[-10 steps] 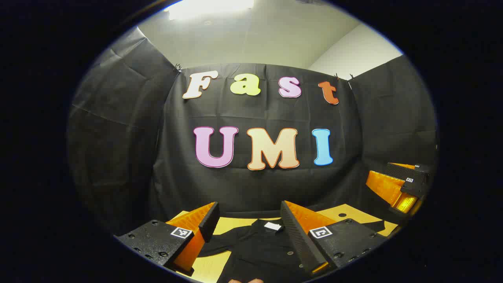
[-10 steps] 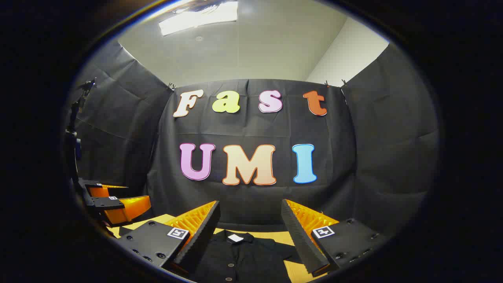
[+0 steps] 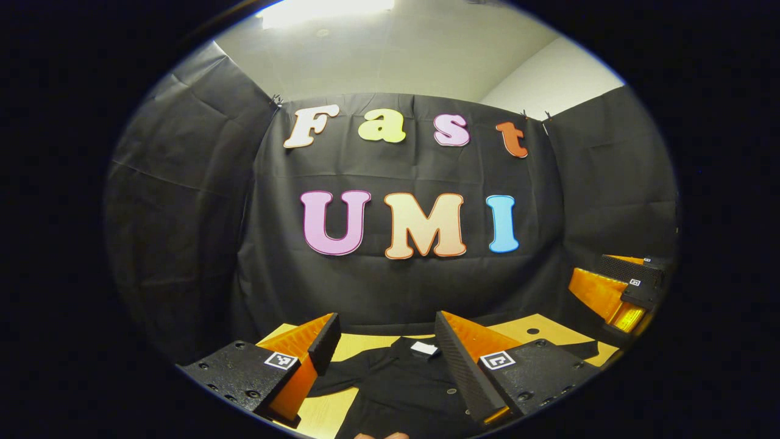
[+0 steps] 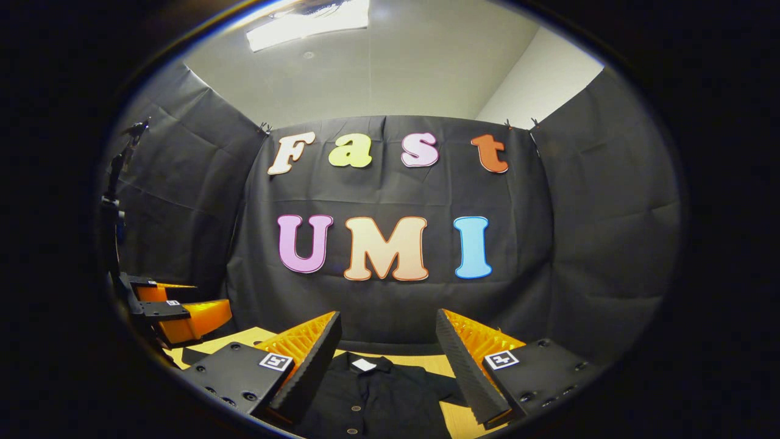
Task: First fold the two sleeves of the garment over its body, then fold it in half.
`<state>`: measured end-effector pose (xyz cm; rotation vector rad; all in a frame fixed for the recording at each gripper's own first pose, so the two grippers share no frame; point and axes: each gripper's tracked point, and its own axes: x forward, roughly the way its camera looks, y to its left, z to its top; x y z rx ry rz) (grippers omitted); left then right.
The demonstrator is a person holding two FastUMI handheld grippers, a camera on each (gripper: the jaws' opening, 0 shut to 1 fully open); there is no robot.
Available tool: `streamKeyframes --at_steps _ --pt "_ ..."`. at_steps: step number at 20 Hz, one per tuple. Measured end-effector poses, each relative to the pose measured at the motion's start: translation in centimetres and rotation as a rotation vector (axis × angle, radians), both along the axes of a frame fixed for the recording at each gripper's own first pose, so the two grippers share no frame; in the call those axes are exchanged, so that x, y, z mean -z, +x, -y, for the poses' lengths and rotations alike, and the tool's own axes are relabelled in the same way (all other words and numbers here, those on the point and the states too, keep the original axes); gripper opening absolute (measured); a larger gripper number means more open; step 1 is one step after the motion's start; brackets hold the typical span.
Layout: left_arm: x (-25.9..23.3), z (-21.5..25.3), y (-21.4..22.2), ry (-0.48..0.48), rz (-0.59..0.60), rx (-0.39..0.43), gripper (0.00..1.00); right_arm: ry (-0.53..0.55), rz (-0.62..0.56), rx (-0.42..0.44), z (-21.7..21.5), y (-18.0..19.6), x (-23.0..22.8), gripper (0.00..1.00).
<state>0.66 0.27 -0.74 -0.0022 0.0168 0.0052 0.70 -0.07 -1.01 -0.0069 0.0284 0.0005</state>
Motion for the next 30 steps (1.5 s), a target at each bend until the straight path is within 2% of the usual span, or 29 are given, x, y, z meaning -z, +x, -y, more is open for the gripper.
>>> streamKeyframes --at_steps 8,15,19,27,30 --pt "0.8 -0.1 0.2 0.007 -0.017 0.004 0.92 0.013 -0.053 0.011 0.5 0.9 2.0 0.99" --pt "1.1 0.0 0.6 0.023 -0.030 0.001 0.92 0.014 -0.138 0.063 4.2 2.6 5.2 0.98" --pt "1.4 0.0 0.9 0.039 -0.041 -0.006 0.92 0.043 -0.210 0.122 8.0 3.6 8.4 0.99" --pt "2.6 0.7 1.4 0.063 -0.087 -0.020 0.93 0.072 -0.403 0.294 18.8 3.8 17.6 0.98" --pt "3.3 0.8 1.6 0.066 -0.114 -0.029 0.93 0.143 -0.484 0.381 23.1 3.1 21.1 0.98"
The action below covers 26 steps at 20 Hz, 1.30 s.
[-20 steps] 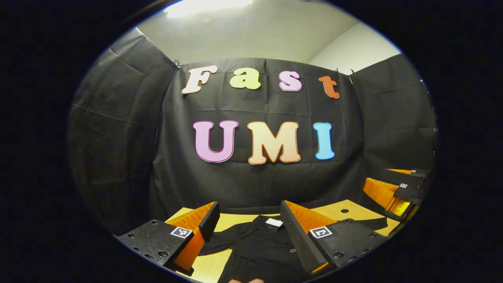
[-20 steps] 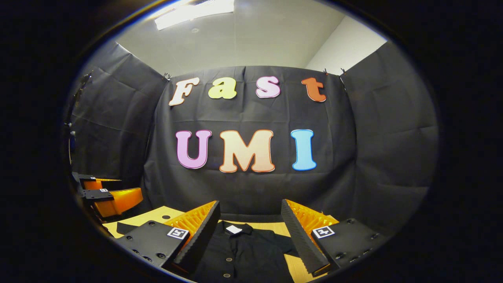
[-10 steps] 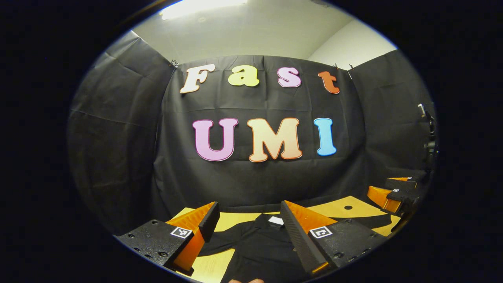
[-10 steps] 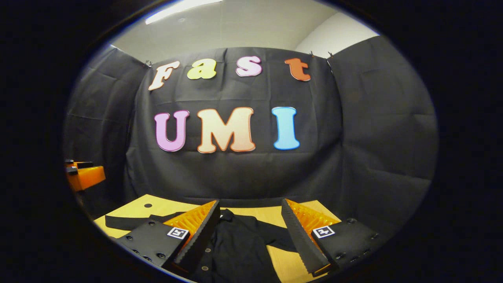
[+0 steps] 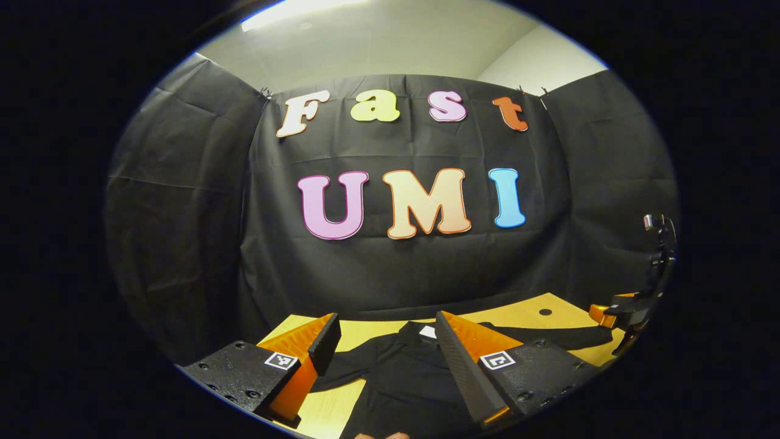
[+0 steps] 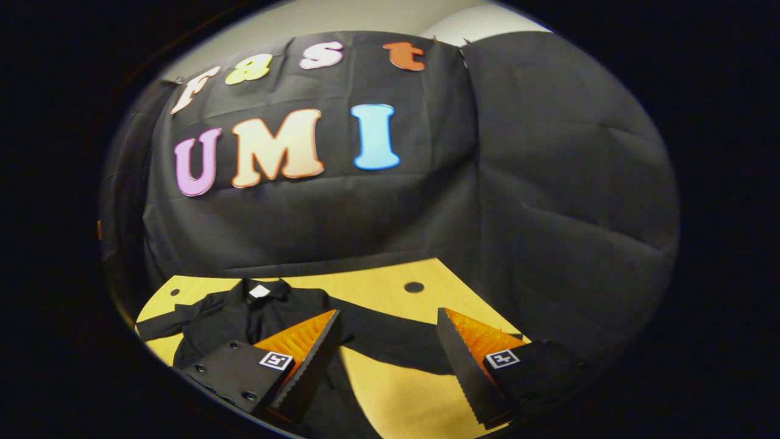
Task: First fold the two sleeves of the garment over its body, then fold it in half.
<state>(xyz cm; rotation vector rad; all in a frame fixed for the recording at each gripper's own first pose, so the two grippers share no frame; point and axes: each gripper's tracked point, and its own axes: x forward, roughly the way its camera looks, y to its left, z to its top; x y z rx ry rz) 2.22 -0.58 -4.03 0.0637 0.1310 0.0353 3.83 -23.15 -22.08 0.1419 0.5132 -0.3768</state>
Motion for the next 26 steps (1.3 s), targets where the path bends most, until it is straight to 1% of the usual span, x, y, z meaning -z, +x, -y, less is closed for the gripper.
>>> streamKeyframes --at_steps 2,4,5,6,8,9,10,12,13,14,16,17,18,19,20,21,23,24,25,26 --pt "0.3 0.4 0.2 0.004 -0.017 -0.003 0.93 0.048 -0.049 0.075 2.4 0.1 2.6 0.99" --pt "0.5 1.0 0.5 0.015 -0.027 -0.006 0.93 0.075 -0.101 0.135 4.8 -0.8 5.2 0.98" --pt "0.3 1.3 0.5 0.021 -0.026 -0.003 0.91 0.078 -0.136 0.156 5.7 -1.4 6.3 0.98" --pt "0.1 1.8 0.7 0.026 -0.024 0.002 0.92 0.072 -0.162 0.171 6.6 -1.6 7.4 0.94" --pt "0.3 2.9 1.0 0.036 -0.030 0.015 0.92 0.073 -0.211 0.200 9.1 -2.7 9.1 0.94" --pt "0.4 3.3 1.1 0.039 -0.032 0.021 0.92 0.082 -0.228 0.215 9.9 -3.1 9.7 0.98" --pt "0.5 3.8 1.3 0.040 -0.037 0.025 0.92 0.094 -0.245 0.234 10.5 -3.4 10.4 0.94" --pt "0.7 4.7 1.4 0.042 -0.048 0.030 0.94 0.113 -0.290 0.265 12.0 -3.9 11.9 0.94" --pt "0.7 5.1 1.4 0.044 -0.051 0.032 0.95 0.113 -0.316 0.277 12.5 -3.9 12.4 0.94" --pt "0.6 5.6 1.4 0.045 -0.054 0.034 0.95 0.124 -0.343 0.284 12.8 -3.8 13.2 0.98" --pt "0.5 6.5 1.5 0.049 -0.053 0.037 0.95 0.168 -0.404 0.306 12.4 -3.5 14.6 0.98" --pt "0.5 6.9 1.4 0.050 -0.052 0.036 0.95 0.195 -0.424 0.313 12.6 -3.6 14.7 0.94" --pt "0.5 7.2 1.4 0.049 -0.052 0.034 0.95 0.213 -0.441 0.320 13.1 -3.9 15.2 0.95" --pt "0.4 7.6 1.4 0.047 -0.052 0.031 0.95 0.227 -0.454 0.325 13.5 -3.9 15.4 0.98" --pt "0.3 8.0 1.3 0.044 -0.053 0.028 0.95 0.236 -0.467 0.327 13.6 -3.9 15.7 0.98" --pt "0.3 8.2 1.1 0.039 -0.055 0.023 0.95 0.248 -0.476 0.324 13.6 -3.8 15.8 0.95" --pt "0.3 8.6 0.8 0.034 -0.058 0.013 0.95 0.239 -0.480 0.318 14.0 -3.4 15.5 0.95" --pt "0.2 8.8 0.7 0.032 -0.060 0.007 0.95 0.235 -0.488 0.317 13.5 -3.7 15.3 0.94" --pt "0.3 8.8 0.5 0.028 -0.061 -0.001 0.92 0.228 -0.492 0.311 13.5 -3.3 15.5 0.98" --pt "0.2 8.9 0.4 0.022 -0.060 -0.010 0.95 0.224 -0.494 0.301 13.4 -3.1 15.4 0.98"
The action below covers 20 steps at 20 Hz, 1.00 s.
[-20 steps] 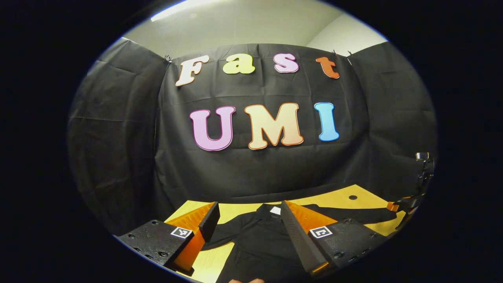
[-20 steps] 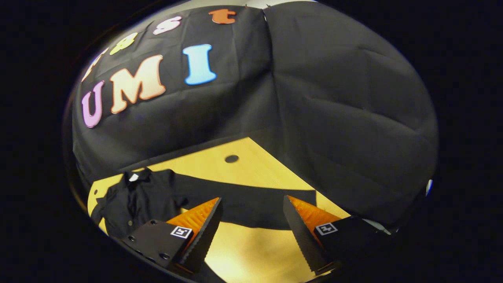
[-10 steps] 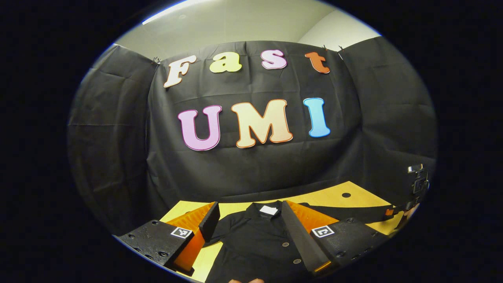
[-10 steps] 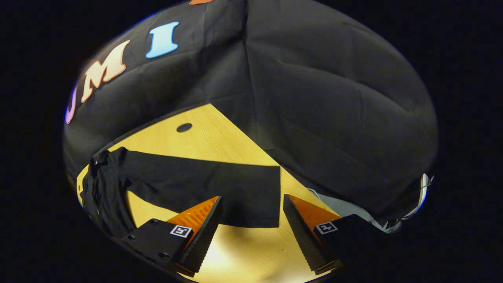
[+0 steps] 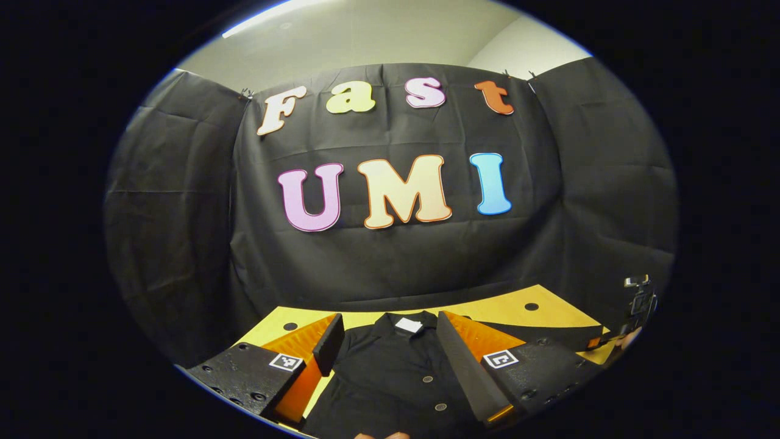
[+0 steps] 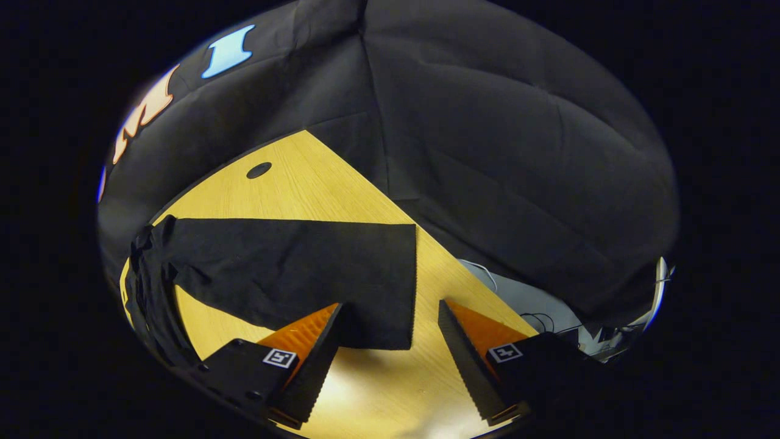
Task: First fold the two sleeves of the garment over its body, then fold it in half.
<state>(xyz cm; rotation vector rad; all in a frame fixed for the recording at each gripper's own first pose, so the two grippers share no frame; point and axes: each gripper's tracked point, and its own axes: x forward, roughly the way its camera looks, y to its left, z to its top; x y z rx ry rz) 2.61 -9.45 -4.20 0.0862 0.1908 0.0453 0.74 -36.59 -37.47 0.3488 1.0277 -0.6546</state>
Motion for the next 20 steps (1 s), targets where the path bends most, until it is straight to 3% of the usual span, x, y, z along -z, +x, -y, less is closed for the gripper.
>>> streamKeyframes --at_steps 1,4,6,7,9,10,12,13,15,19,20 --pt "-0.1 0.0 -0.1 -0.009 0.003 -0.008 0.95 0.002 -0.003 0.002 -0.3 0.0 0.1 0.98" --pt "-0.3 -0.1 -0.4 -0.031 0.013 -0.027 0.95 0.014 0.001 0.007 0.5 1.0 -2.0 0.83" --pt "-0.2 -0.6 -0.5 -0.035 0.016 -0.041 0.95 0.029 0.007 0.000 -0.5 1.4 -1.5 0.56" --pt "-0.3 -0.9 -0.6 -0.037 0.019 -0.048 0.95 0.054 0.015 0.010 -0.9 1.8 -1.4 0.53" --pt "-0.4 -1.6 -0.6 -0.037 0.022 -0.056 0.91 0.102 0.002 0.060 -1.1 2.1 -1.3 0.12" --pt "-0.3 -1.9 -0.7 -0.036 0.024 -0.057 0.95 0.113 -0.003 0.066 -0.9 1.8 -1.4 0.06" --pt "-0.2 -2.8 -0.4 -0.038 0.023 -0.060 0.91 0.164 0.006 0.038 -1.9 2.5 -1.5 0.02" --pt "0.2 -3.3 -0.3 -0.041 0.015 -0.061 0.95 0.168 0.003 0.033 -2.3 2.6 -1.6 0.02" --pt "0.5 -4.6 0.1 -0.044 0.009 -0.066 0.92 0.131 0.017 0.014 -2.5 3.2 -2.3 0.03" --pt "0.8 -7.4 0.7 -0.054 0.014 -0.078 0.95 0.121 0.069 -0.036 -5.1 5.5 -5.5 0.00" --pt "1.0 -8.3 0.8 -0.056 0.009 -0.084 0.92 0.113 0.082 -0.061 -5.9 6.5 -6.4 0.02"
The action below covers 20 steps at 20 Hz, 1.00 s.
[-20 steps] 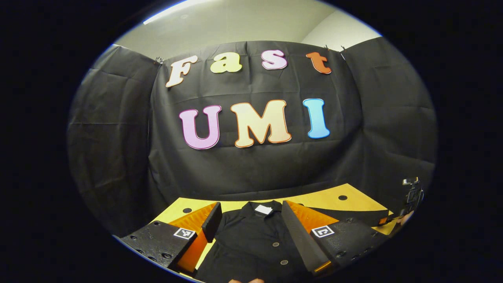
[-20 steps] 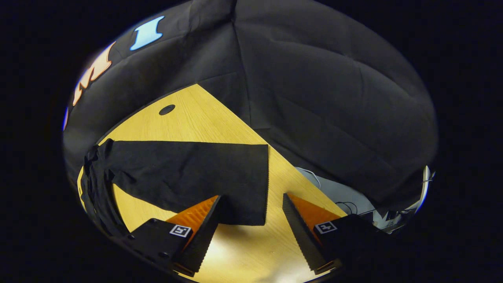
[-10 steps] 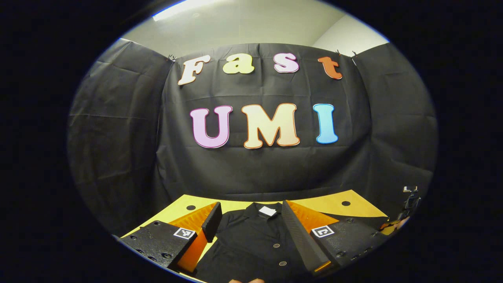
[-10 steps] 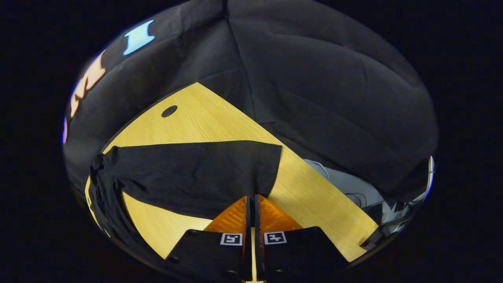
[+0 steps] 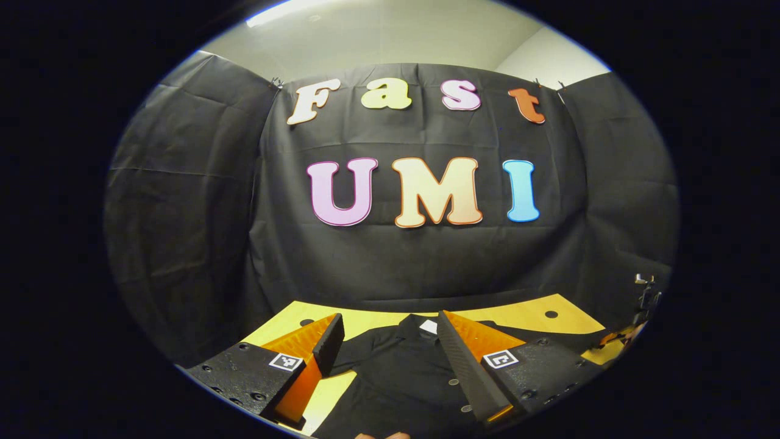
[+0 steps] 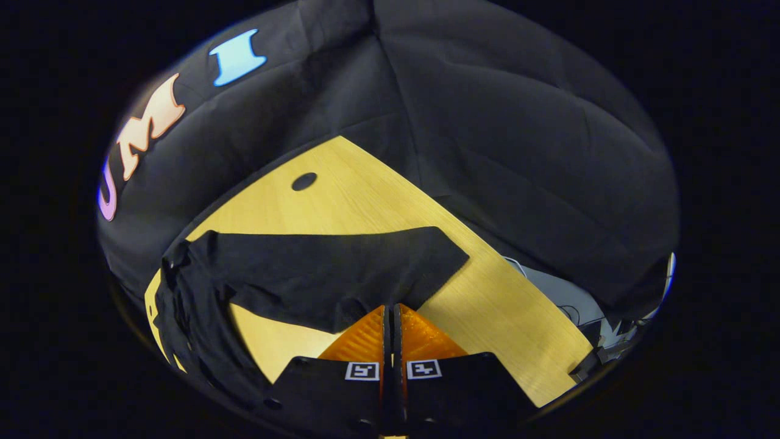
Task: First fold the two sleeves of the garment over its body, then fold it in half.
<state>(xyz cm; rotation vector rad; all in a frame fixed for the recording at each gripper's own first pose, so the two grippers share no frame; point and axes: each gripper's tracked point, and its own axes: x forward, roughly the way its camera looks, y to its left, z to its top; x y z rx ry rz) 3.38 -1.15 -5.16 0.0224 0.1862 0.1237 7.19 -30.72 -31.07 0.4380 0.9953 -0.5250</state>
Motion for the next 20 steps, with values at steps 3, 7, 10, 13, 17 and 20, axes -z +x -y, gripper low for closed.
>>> streamKeyframes --at_steps 3,7,10,13,17,20 --pt "0.3 -2.3 0.0 -0.015 0.000 -0.019 0.92 -0.011 0.051 -0.089 -2.9 3.0 -3.1 0.02" --pt "0.9 -5.5 -0.1 -0.029 -0.006 -0.050 0.92 -0.010 0.120 -0.246 -9.7 8.1 -7.1 0.02" --pt "1.2 -8.2 -0.6 -0.038 -0.008 -0.078 0.95 0.028 0.155 -0.363 -16.0 11.0 -8.8 0.02" --pt "2.0 -10.5 -1.3 -0.040 -0.025 -0.100 0.91 0.032 0.151 -0.489 -22.2 13.2 -8.6 0.02" --pt "3.3 -14.1 -2.4 -0.050 -0.052 -0.133 0.95 0.095 0.152 -0.603 -31.0 14.1 -8.4 0.02" --pt "4.2 -16.9 -3.0 -0.057 -0.062 -0.167 0.92 0.147 0.149 -0.672 -36.8 14.7 -7.7 0.02"
